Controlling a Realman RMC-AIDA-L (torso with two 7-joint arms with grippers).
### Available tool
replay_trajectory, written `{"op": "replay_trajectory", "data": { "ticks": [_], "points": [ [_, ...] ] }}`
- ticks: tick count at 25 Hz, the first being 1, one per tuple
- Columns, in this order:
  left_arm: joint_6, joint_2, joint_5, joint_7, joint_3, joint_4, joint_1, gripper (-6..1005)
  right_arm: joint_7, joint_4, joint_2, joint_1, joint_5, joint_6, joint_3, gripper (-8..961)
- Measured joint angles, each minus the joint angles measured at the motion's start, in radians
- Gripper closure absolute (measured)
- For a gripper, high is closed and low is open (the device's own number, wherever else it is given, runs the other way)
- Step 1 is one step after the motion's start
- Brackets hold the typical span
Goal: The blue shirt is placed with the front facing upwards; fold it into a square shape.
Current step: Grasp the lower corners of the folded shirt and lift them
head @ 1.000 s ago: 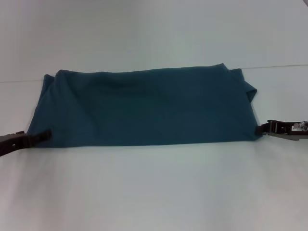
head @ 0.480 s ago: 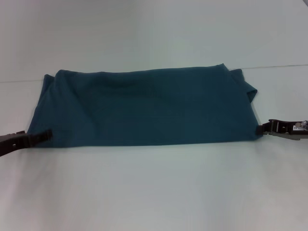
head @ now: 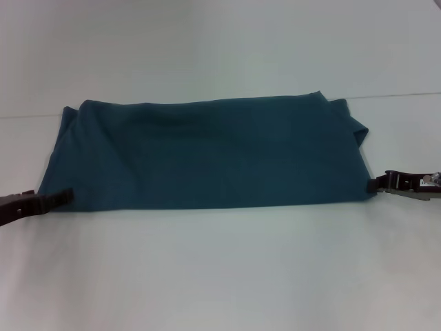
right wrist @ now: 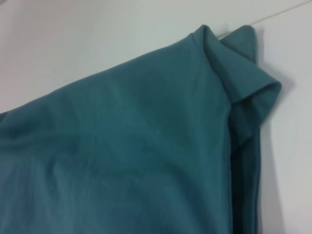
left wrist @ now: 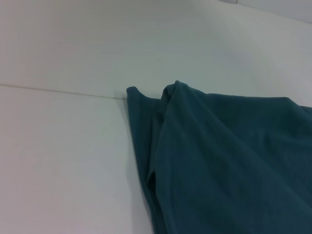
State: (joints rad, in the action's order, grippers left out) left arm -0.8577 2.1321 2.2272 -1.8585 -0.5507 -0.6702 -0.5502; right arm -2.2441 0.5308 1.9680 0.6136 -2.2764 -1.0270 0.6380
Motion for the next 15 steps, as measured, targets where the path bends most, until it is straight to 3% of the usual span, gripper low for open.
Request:
{"op": "replay_trajectory", "data": {
  "ticks": [15],
  "points": [
    [-0.091, -0.002, -0.006, -0.007, -0.003, -0.016, -0.011, 91, 0.000, 0.000, 0.000, 0.000, 0.000, 0.002, 0.000, 952]
  ]
}}
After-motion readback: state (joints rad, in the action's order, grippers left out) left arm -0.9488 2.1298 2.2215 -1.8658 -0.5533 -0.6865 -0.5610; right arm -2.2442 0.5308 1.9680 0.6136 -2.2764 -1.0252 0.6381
